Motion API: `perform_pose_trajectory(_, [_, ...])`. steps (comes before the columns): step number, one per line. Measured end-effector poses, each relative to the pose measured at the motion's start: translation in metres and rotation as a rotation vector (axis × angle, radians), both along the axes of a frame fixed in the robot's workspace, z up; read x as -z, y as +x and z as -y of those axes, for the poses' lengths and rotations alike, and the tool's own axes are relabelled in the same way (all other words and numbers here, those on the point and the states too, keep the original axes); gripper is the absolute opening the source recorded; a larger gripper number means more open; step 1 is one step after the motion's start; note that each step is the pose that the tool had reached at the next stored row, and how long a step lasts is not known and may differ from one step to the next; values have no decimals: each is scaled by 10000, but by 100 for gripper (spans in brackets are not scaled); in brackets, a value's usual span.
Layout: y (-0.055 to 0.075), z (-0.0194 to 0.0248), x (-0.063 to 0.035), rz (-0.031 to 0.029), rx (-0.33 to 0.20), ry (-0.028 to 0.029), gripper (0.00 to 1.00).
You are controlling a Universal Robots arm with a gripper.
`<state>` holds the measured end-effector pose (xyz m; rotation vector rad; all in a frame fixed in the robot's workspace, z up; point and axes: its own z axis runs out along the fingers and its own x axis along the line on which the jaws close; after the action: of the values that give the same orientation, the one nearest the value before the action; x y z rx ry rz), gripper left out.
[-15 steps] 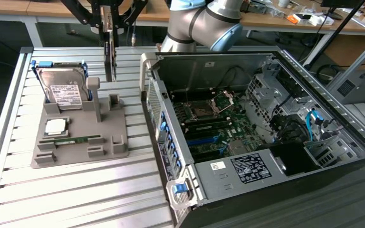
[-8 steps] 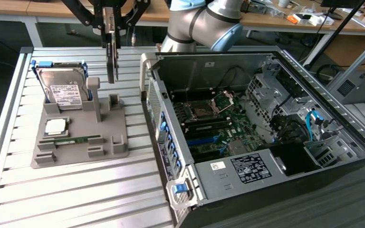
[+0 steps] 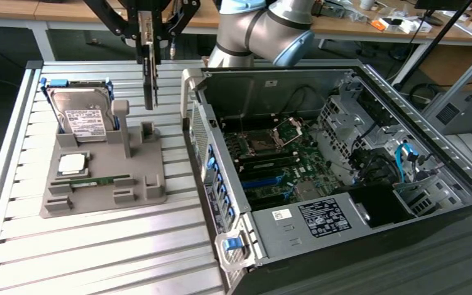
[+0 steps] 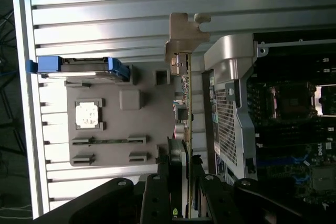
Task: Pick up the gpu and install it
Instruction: 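Pick up the gpu and move the gpu toward the slot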
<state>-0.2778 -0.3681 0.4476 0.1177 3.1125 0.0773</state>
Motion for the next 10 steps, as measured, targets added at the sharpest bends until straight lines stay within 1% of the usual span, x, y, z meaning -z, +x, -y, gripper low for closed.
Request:
perform_pose_trajectory(6, [25,9,0,1,0,-2,27])
perform_pose_trajectory(10, [66,12,0,0,0,-8,27])
